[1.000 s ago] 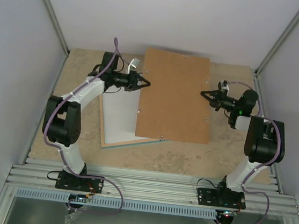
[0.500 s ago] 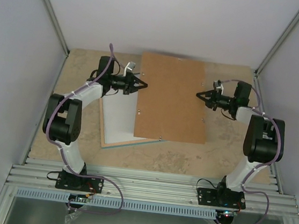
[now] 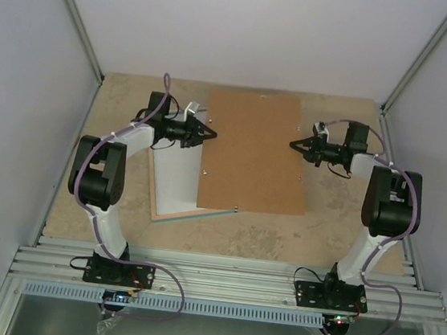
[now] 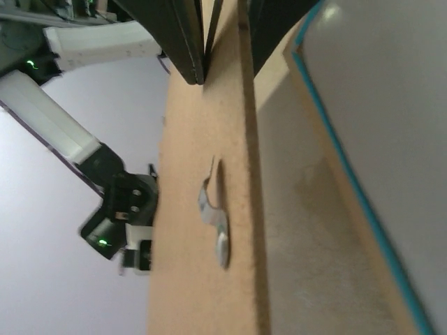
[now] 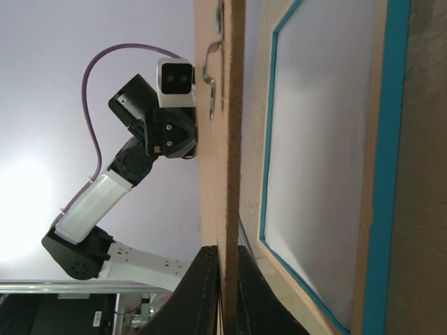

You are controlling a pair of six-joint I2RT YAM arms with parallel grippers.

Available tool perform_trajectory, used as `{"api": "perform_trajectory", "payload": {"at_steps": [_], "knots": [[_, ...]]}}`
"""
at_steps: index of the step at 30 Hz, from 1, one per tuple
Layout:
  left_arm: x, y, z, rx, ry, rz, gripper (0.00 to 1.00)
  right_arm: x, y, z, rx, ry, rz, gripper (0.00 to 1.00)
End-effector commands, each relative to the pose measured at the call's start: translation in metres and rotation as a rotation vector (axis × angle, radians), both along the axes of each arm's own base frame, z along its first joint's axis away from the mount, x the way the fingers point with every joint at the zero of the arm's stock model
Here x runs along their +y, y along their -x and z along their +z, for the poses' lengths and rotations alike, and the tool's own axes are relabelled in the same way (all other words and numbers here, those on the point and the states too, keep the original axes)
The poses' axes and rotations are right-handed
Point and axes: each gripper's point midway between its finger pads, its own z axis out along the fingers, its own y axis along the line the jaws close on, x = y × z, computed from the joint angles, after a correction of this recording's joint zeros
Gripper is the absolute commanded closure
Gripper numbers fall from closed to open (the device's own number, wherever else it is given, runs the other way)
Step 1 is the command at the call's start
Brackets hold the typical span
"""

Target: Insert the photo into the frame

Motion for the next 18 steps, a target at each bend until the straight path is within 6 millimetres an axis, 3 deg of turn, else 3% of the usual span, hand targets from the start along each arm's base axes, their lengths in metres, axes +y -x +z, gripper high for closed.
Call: {"api": "perform_trajectory", "payload": {"at_steps": [1, 6, 10, 14, 18], "knots": [[0.033, -0.017, -0.018, -0.057, -0.182, 0.126, 0.83, 0.007, -0.006, -0.001, 0.025, -0.018, 0.005, 0.99], [0.044, -0.016, -0.033, -0.094, -0.289, 0.139, 0.62, 0.009, -0.004, -0.015, 0.058, -0.040, 0.011, 0.99], [0.054, -0.016, -0.039, -0.100, -0.346, 0.157, 0.54, 0.010, 0.002, -0.030, 0.101, -0.048, 0.017, 0.99], [0.064, -0.016, -0.032, -0.168, -0.434, 0.162, 0.46, 0.010, 0.003, -0.042, 0.123, -0.057, 0.023, 0.99], [0.066, -0.005, -0.014, -0.372, -0.532, 0.088, 0.40, 0.010, 0.004, -0.048, 0.121, -0.069, 0.038, 1.00]]}}
